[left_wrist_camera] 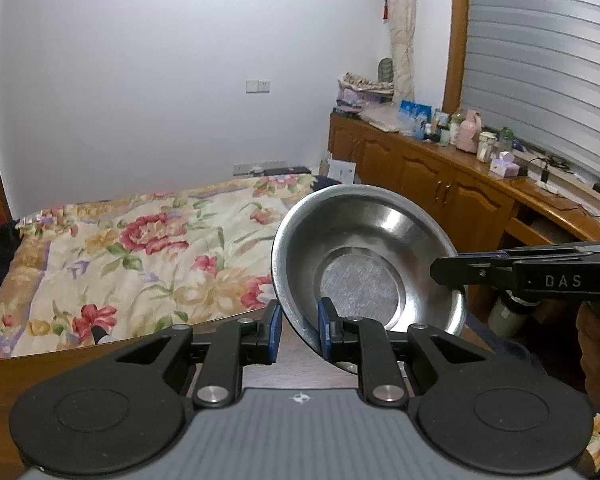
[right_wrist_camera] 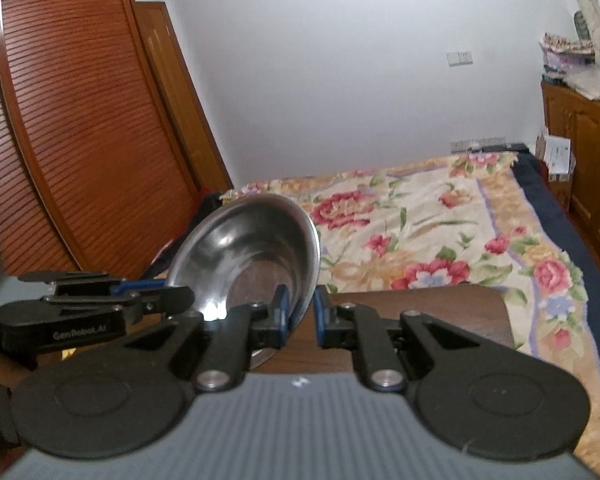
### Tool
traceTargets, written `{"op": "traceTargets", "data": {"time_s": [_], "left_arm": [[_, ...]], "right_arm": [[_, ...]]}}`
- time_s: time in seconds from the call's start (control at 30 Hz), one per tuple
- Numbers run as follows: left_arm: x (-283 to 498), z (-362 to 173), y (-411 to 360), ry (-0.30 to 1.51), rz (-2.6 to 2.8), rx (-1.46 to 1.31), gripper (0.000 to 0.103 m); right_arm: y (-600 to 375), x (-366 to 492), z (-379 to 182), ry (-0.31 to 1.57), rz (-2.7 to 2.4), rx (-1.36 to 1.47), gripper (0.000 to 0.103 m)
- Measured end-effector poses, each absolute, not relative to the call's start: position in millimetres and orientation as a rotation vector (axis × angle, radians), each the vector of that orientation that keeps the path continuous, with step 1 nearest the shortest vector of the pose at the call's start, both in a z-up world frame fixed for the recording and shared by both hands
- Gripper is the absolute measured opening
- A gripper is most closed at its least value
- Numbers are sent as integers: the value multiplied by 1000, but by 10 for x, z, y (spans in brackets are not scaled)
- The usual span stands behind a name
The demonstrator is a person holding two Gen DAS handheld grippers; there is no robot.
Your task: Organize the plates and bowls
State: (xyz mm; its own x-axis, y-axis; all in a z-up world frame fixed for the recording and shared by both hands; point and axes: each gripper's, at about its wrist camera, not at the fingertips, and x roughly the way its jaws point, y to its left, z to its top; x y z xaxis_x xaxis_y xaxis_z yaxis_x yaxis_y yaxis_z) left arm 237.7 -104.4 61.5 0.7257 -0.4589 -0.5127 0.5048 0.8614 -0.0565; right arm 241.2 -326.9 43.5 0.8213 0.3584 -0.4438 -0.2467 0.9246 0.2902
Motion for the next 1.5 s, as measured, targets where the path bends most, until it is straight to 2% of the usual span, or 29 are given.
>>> {"op": "traceTargets", "data": {"time_s": [0.6,0.9,1.5], "left_arm": [[1506,863,-805,458,-568,128,22],[1266,827,-685,474,-575,73,21],[948,285,-571,583,-606,89,21]], "right_arm": [[-3205,1716,616,448,319,222,14],[-3170,1430,610,422,361,212,14],[-3100,1129,99,528,403,244,14]]}}
